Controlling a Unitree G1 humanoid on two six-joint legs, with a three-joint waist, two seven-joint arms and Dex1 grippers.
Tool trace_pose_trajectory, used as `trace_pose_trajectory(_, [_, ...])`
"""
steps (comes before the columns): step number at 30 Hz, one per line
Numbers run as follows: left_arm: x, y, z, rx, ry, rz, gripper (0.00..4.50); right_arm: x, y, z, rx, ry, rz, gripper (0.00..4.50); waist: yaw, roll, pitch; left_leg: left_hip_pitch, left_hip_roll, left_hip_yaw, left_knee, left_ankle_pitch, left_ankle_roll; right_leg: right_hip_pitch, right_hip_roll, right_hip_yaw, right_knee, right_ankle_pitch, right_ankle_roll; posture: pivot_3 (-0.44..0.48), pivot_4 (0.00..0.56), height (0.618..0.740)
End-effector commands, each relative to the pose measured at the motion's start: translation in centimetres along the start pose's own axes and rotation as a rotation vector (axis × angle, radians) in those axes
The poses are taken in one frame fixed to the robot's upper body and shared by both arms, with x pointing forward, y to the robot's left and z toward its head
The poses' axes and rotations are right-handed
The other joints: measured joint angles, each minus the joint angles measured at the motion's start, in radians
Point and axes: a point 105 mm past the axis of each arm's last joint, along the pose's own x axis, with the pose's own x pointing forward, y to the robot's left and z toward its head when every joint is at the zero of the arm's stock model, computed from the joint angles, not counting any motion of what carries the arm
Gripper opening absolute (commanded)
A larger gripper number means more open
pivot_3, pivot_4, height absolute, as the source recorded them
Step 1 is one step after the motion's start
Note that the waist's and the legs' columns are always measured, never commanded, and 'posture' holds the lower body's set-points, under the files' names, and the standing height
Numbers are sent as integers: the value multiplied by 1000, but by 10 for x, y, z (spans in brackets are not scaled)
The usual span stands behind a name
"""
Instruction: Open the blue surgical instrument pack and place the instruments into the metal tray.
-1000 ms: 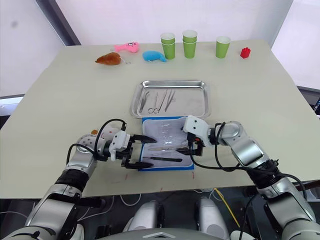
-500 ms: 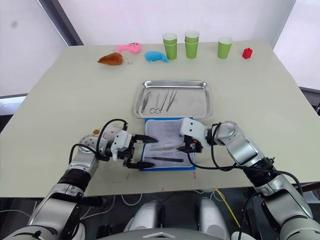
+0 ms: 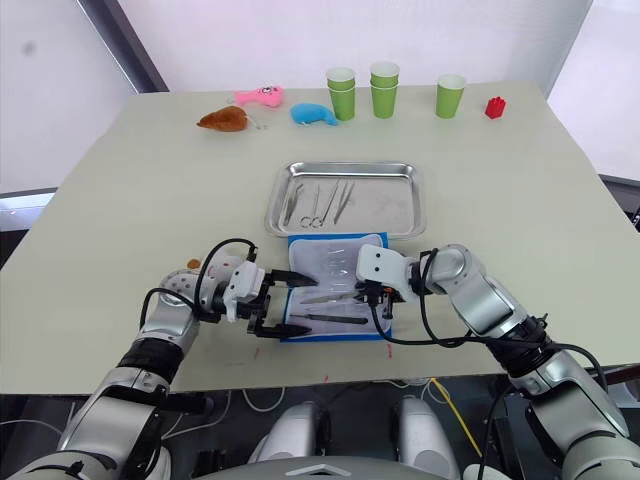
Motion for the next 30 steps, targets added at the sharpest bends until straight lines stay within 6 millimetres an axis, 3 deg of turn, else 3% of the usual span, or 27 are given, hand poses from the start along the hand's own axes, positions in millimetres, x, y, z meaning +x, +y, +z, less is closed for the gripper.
trace_pose_trajectory(1, [12, -30, -31, -140, 58, -109, 4500, 2, 10, -16, 51, 72, 43, 47, 0, 0, -2, 0, 0, 0, 0, 0, 0, 0, 0, 0, 0, 0, 0, 0, 150, 740])
trace_pose_trajectory(20, [18, -29, -30, -139, 55, -111, 4500, -8, 0, 30, -173, 110, 3, 47, 2, 1, -3, -4, -2, -3, 0, 0, 0, -2, -1, 0, -2, 0, 0, 0, 150, 740])
trace_pose_trajectory(30, [20, -30, -32, -143, 57, -111, 4500, -14, 1, 34, -225, 174, 3, 47, 2, 3, -4, -9, -5, -7, 1, 0, 0, -3, -1, 0, -3, 0, 2, 0, 150, 740])
